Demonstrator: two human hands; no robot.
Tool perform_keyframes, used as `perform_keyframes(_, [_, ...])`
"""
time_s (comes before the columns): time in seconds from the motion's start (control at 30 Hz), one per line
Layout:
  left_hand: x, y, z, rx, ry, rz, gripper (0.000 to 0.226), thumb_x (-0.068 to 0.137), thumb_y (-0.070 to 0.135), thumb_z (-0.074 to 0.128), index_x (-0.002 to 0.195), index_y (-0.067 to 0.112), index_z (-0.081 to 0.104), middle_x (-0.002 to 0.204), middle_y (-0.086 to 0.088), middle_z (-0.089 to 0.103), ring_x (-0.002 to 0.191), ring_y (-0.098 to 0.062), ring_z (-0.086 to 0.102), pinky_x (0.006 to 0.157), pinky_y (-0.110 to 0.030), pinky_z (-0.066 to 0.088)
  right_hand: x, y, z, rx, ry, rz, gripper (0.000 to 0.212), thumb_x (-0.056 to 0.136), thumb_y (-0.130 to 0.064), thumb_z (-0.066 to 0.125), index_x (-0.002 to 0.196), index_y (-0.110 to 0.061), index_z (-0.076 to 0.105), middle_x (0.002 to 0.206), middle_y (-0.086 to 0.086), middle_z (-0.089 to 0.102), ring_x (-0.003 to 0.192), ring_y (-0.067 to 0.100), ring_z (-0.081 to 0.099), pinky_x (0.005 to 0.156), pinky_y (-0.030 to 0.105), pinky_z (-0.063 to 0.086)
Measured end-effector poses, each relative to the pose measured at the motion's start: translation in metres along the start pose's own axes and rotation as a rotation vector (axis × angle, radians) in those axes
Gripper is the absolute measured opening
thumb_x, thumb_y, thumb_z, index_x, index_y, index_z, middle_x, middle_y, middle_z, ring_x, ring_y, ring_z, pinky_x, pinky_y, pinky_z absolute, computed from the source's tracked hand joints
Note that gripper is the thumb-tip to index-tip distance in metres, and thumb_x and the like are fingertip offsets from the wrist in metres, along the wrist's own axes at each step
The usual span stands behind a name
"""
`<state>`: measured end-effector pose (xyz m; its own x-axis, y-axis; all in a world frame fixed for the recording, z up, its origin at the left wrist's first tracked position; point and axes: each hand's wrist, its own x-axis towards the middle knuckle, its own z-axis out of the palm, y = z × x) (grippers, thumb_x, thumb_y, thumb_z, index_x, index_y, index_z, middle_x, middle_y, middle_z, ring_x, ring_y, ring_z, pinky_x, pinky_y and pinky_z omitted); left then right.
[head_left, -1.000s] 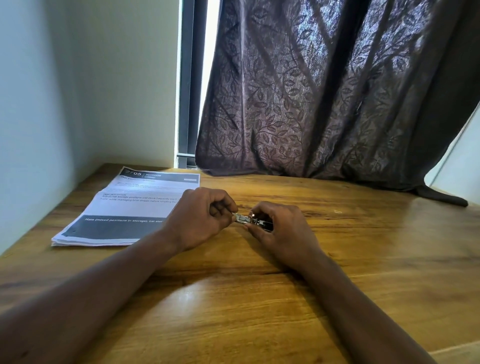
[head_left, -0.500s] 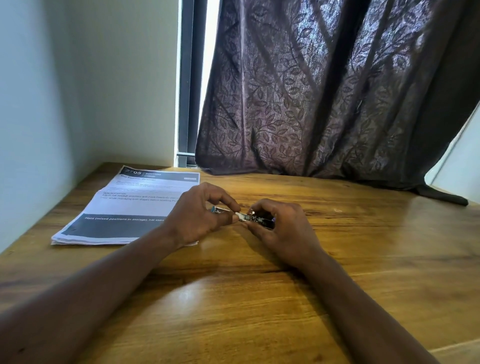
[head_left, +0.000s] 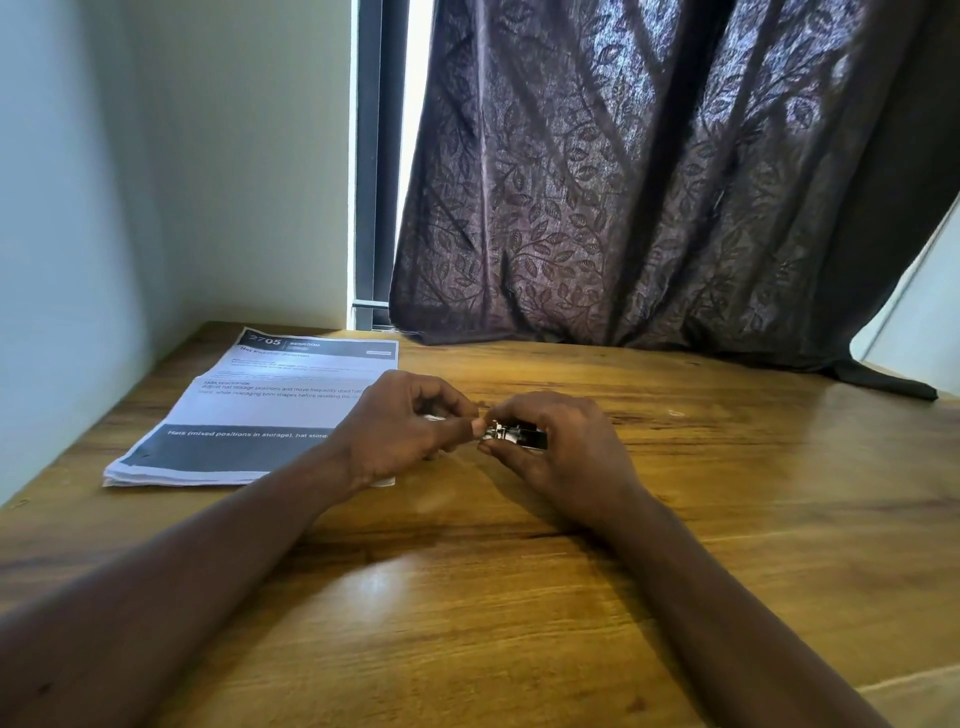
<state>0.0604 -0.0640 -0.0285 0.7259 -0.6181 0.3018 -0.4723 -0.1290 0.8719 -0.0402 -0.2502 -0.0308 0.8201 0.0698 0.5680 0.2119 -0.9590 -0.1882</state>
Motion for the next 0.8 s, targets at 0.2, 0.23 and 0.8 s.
perform_keyframes(0.2, [0.001, 0.004, -0.011, -0.181, -0.104, -0.114, 0.014, 0.083, 0.008, 0.08, 0.096, 0.003, 0.079, 0.087, -0.016, 0.078, 0.08, -0.024, 0.072, 0.077, -0.034, 0.061, 0.0, 0.008, -0.002, -0.139, 0.121, -0.089, 0.028, 0.087, -0.04, 0.074, 0.113, -0.031, 0.074, 0.103, -0.014, 0.074, 0.095, 0.013, 0.061, 0.091, 0.04, 0.036])
perform_keyframes(0.23, [0.001, 0.006, -0.012, -0.181, -0.119, -0.111, 0.015, 0.084, 0.006, 0.078, 0.098, 0.002, 0.078, 0.089, -0.015, 0.079, 0.082, -0.025, 0.074, 0.078, -0.034, 0.062, 0.0, 0.01, -0.002, -0.145, 0.142, -0.083, 0.028, 0.087, -0.042, 0.072, 0.113, -0.032, 0.073, 0.104, -0.015, 0.074, 0.097, 0.013, 0.06, 0.094, 0.042, 0.035])
perform_keyframes(0.8, [0.002, 0.006, -0.023, -0.632, -0.216, -0.272, 0.028, 0.092, -0.006, 0.058, 0.117, -0.001, 0.071, 0.118, -0.026, 0.072, 0.103, -0.033, 0.073, 0.089, -0.046, 0.057, 0.001, 0.016, -0.004, -0.097, 0.193, -0.058, 0.036, 0.094, -0.047, 0.052, 0.122, -0.035, 0.071, 0.103, -0.014, 0.067, 0.098, 0.016, 0.058, 0.089, 0.042, 0.037])
